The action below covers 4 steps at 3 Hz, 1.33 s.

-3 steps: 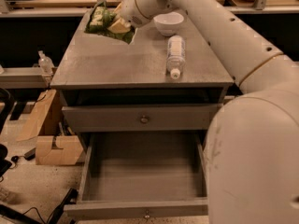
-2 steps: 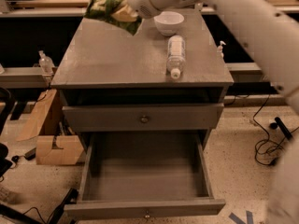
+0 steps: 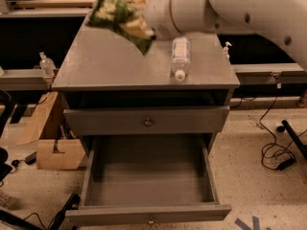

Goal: Place green jalapeno chip bag into middle drawer

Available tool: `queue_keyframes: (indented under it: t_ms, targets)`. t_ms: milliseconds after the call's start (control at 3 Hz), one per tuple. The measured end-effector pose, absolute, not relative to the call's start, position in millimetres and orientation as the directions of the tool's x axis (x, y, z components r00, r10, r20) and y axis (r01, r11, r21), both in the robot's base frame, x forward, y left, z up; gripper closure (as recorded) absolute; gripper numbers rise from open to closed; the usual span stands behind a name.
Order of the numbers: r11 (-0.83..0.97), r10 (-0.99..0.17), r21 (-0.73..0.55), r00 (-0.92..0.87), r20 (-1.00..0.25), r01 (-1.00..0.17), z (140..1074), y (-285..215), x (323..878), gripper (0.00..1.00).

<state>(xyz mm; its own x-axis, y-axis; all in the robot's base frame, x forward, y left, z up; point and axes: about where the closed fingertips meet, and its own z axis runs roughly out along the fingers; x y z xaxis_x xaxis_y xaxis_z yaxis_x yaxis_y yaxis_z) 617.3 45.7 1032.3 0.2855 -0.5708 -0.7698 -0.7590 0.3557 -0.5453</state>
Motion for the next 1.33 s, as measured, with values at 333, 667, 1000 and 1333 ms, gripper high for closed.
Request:
queue_keyframes:
  t_ms: [333,667,1000,1333]
  targets:
    - [0.373,-0.579,-0.434,0.161,-0.8,-0.82,948,0,581,1.0]
    - [0.397,-0.566,-0.359,0.083,-0.82,-0.845,885,-42,561,1.0]
    - [0.342,-0.555,-0.343,0.107,-0.825,-0.875,834,-57,553,1.0]
    - [0.342,-0.555,-0.343,0.107,-0.825,-0.875,834,-57,553,1.0]
